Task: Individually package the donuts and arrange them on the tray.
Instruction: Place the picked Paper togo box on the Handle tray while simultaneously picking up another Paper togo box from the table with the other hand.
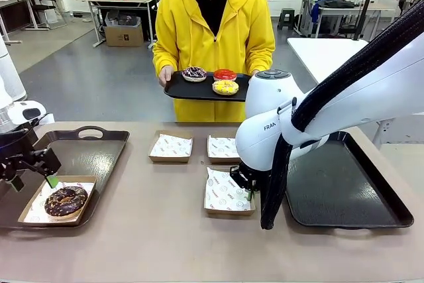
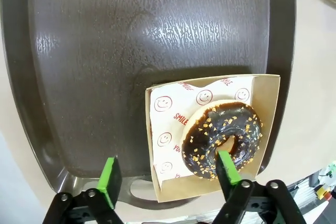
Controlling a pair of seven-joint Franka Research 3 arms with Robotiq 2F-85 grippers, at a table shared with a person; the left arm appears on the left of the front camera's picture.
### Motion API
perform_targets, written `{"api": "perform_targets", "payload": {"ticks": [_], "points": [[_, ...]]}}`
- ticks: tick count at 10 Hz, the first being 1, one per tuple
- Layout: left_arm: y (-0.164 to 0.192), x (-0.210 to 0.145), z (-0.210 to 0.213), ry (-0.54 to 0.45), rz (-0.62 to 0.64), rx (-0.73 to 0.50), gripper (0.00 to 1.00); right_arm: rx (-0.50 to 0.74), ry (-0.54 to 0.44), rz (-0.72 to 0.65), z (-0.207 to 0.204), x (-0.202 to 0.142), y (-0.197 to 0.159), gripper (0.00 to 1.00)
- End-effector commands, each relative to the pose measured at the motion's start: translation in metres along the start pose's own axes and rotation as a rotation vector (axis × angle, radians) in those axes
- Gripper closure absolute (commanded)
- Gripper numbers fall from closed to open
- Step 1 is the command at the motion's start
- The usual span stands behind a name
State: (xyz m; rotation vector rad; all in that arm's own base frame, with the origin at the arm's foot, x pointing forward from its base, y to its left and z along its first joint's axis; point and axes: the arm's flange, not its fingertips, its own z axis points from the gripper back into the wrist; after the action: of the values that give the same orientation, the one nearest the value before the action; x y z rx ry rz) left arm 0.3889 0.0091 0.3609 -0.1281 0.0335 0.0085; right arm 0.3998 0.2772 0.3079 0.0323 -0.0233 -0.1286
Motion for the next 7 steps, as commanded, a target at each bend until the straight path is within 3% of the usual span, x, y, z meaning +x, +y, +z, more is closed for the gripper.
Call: {"api": "perform_targets", "payload": {"ticks": [1, 4, 5, 6, 7], "points": [[-0.002, -0.015, -0.004, -0.005, 0.001, -0.031, 0.00, -0.010, -0.006, 0.000, -0.007, -0.003, 0.002, 1.00], [0.000, -0.018, 0.004, 0.001, 0.010, -0.073, 0.00, -0.005, -0.001, -0.006, 0.006, -0.012, 0.005, 1.00], [0.006, -0.028, 0.028, 0.057, -0.030, -0.279, 0.00, -0.014, -0.001, 0.009, 0.032, -0.023, 0.005, 1.00], [0.020, -0.036, 0.057, 0.069, 0.010, -0.442, 0.00, -0.013, 0.003, 0.015, 0.063, -0.029, 0.003, 1.00], [0.039, -0.046, 0.085, 0.054, 0.012, -0.555, 0.00, -0.030, -0.012, 0.003, 0.092, -0.027, -0.003, 1.00]]}}
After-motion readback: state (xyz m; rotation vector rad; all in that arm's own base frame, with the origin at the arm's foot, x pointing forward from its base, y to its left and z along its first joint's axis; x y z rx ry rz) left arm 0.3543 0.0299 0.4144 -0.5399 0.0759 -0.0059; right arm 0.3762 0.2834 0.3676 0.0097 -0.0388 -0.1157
